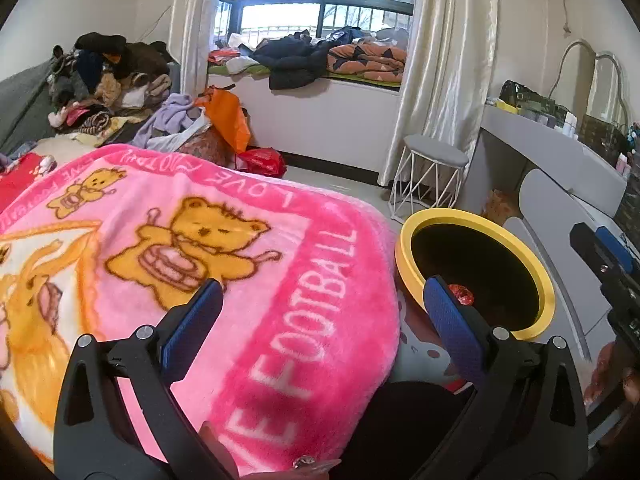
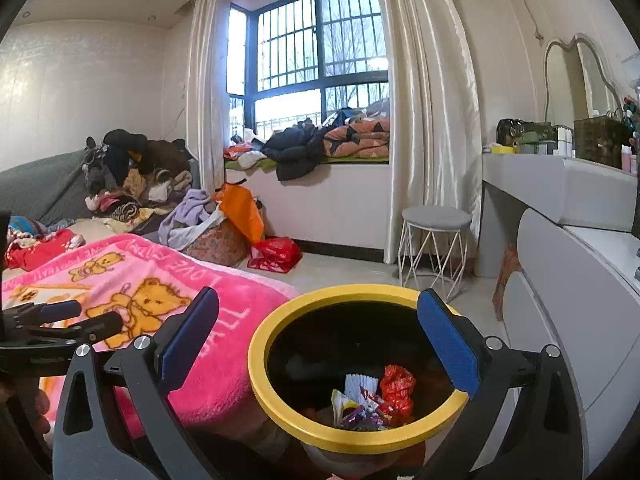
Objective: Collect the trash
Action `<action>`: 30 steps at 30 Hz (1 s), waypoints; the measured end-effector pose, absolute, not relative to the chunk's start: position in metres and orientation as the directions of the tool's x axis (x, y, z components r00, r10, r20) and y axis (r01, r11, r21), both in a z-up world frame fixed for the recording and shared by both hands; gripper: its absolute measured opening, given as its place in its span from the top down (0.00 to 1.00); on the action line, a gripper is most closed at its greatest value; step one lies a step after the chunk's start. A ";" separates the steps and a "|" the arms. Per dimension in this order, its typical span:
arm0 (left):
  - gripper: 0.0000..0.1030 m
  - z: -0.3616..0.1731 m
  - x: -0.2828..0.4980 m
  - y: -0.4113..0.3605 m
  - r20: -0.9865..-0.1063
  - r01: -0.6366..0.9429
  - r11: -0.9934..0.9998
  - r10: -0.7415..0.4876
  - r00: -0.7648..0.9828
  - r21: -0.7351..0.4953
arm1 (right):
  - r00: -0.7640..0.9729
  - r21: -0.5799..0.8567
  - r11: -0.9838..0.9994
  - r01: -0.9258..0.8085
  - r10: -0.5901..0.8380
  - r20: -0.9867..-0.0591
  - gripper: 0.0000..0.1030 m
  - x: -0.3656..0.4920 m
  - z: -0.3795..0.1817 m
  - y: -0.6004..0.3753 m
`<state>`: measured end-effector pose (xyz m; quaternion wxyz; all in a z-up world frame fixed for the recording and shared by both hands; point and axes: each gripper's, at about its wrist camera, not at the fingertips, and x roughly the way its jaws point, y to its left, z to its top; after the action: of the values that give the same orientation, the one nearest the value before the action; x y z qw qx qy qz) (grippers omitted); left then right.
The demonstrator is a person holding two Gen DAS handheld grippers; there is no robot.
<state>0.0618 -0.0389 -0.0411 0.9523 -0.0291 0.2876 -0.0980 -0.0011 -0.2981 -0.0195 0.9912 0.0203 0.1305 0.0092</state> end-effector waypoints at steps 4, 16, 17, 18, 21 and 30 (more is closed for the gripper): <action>0.10 -0.039 0.059 -0.035 -0.530 0.158 0.980 -0.198 0.825 -0.120 | 0.964 0.048 0.999 -0.017 0.029 -0.263 0.06 -0.002 -0.020 -0.297; 0.10 -0.032 0.056 -0.035 -0.507 0.155 0.980 -0.197 0.839 -0.124 | 0.965 0.049 0.999 -0.011 0.023 -0.263 0.06 -0.002 -0.021 -0.296; 0.10 -0.032 0.056 -0.035 -0.505 0.156 0.980 -0.198 0.840 -0.125 | 0.965 0.048 0.999 -0.011 0.023 -0.262 0.06 -0.002 -0.021 -0.297; 0.10 -0.032 0.056 -0.035 -0.505 0.156 0.980 -0.198 0.840 -0.124 | 0.965 0.050 0.999 -0.009 0.022 -0.263 0.06 -0.001 -0.021 -0.297; 0.10 -0.031 0.056 -0.035 -0.505 0.154 0.980 -0.196 0.841 -0.123 | 0.965 0.054 0.999 -0.007 0.021 -0.263 0.06 0.000 -0.021 -0.298; 0.10 -0.028 0.056 -0.036 -0.498 0.152 0.981 -0.193 0.845 -0.123 | 0.964 0.052 0.999 -0.006 0.020 -0.264 0.06 0.000 -0.021 -0.299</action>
<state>0.0556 -0.0362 -0.0276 0.9597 -0.0392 0.2632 -0.0900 -0.0005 -0.2989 -0.0211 0.9907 0.0256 0.1332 0.0064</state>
